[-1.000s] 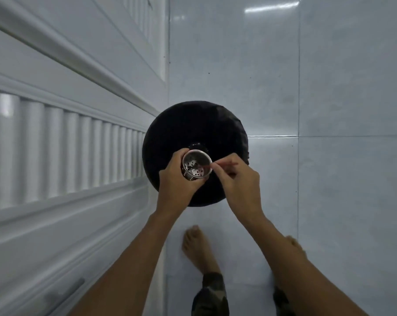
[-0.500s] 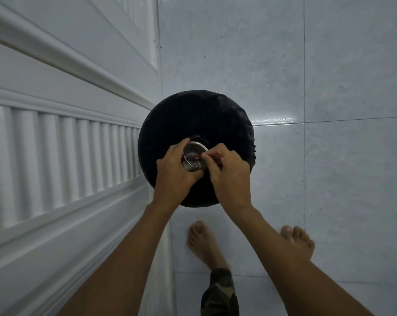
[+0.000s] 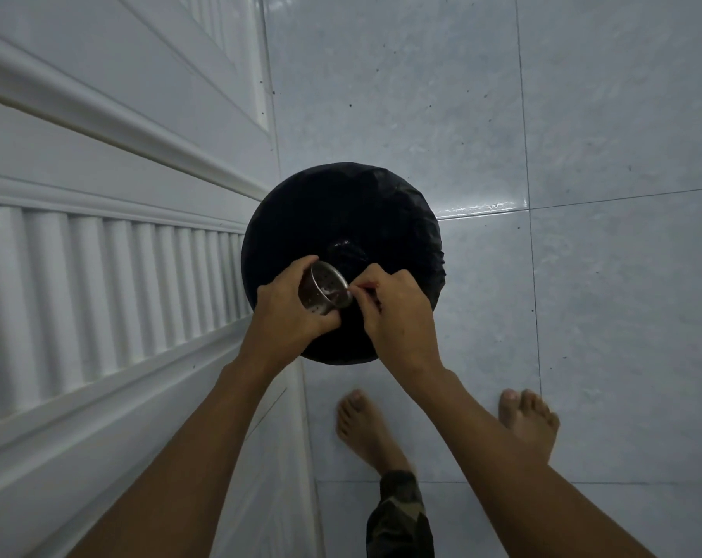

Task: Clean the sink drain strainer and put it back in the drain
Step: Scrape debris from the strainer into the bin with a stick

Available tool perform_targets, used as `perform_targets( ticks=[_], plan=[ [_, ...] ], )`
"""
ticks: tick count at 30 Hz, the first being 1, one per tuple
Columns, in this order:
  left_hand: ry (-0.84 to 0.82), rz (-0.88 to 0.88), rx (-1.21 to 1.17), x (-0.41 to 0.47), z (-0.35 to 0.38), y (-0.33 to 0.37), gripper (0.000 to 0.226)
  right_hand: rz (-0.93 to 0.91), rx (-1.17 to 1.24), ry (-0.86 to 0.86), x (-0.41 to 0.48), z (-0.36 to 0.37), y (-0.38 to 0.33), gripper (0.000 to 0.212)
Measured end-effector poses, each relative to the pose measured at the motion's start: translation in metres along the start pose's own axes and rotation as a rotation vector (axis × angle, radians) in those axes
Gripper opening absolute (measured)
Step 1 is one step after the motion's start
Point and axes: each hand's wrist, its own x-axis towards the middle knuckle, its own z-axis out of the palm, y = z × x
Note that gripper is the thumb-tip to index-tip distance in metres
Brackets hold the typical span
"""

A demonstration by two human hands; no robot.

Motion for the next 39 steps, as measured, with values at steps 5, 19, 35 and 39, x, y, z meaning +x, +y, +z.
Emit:
perform_targets(
  ticks=[5,19,35,39],
  plan=[
    [-0.025,-0.015,0.022,0.0,-0.013,-0.007,0.088,-0.056,0.079,0.049,-0.004,-0.004,-0.005,0.009],
    [-0.066,0.017,0.096,-0.002,-0.017,-0.009,0.07,0.076,0.146,0.081,-0.02,0.008,-0.002,0.01],
    [-0.055,-0.038,-0.027,-0.003,-0.021,-0.02,0.065,0.065,0.246,0.057,-0.012,0.01,-0.011,0.011],
    [-0.04,-0.081,-0.077,-0.002,-0.023,-0.021,0.057,0.125,0.304,0.229,-0.006,-0.001,-0.003,0.009]
  ],
)
